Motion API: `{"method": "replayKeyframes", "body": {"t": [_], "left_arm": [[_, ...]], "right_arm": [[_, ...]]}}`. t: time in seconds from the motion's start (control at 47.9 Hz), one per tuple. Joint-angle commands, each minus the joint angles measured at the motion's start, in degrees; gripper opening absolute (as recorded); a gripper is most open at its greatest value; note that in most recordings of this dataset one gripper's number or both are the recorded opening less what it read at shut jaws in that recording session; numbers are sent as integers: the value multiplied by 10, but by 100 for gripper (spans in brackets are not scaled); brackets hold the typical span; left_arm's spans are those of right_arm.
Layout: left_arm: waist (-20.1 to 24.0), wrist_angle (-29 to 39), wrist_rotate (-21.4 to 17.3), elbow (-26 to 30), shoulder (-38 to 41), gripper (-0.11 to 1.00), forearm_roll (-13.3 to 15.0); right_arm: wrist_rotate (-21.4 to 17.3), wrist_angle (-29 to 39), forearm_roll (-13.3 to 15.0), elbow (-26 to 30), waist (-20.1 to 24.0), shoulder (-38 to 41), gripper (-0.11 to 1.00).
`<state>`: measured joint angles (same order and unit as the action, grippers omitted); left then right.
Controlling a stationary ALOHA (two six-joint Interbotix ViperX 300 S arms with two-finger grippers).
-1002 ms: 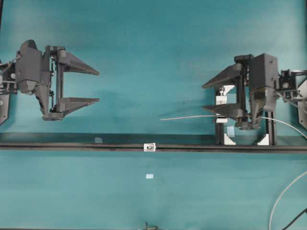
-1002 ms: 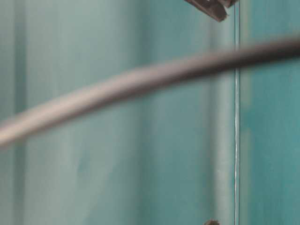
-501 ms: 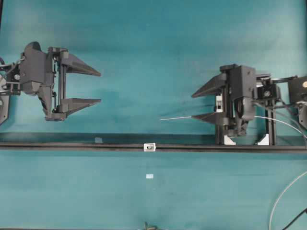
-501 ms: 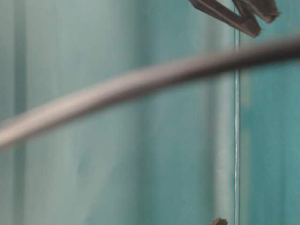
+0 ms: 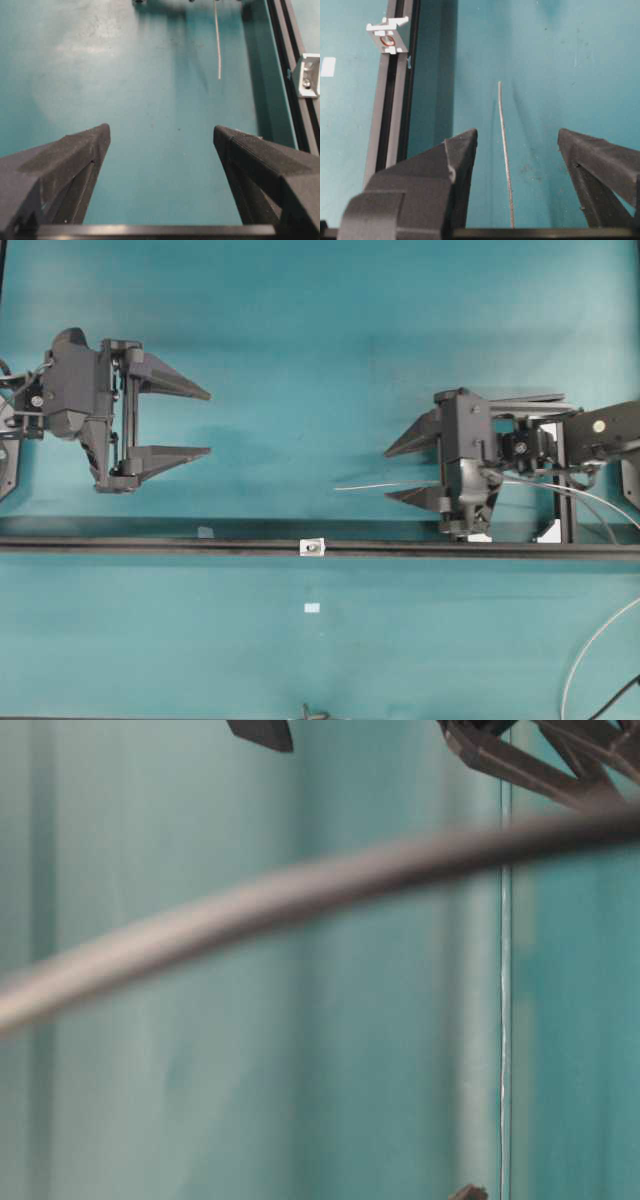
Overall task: Insert the wire through the hole in the metal fitting marked with a red label.
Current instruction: 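Lower the open right gripper over the white wire's free end, then close the right gripper on the white wire near its tip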
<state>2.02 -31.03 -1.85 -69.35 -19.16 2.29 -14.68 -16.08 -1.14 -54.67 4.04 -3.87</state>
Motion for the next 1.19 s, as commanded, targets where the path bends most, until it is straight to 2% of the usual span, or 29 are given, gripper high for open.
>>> {"method": "replayKeyframes", "body": {"t": [0.0, 0.334, 0.564, 1.169], "left_arm": [[-1, -5, 1, 6, -2, 70, 0], [-1, -6, 2, 6, -1, 70, 0], [-1, -6, 3, 5, -1, 70, 0], [-1, -6, 2, 2, -1, 70, 0]], "right_arm": [[-5, 2, 1, 12, 2, 3, 75], [-22, 4, 1, 14, 2, 20, 74], [-23, 0, 1, 16, 2, 31, 64], [-23, -21, 1, 20, 2, 50, 61]]}}
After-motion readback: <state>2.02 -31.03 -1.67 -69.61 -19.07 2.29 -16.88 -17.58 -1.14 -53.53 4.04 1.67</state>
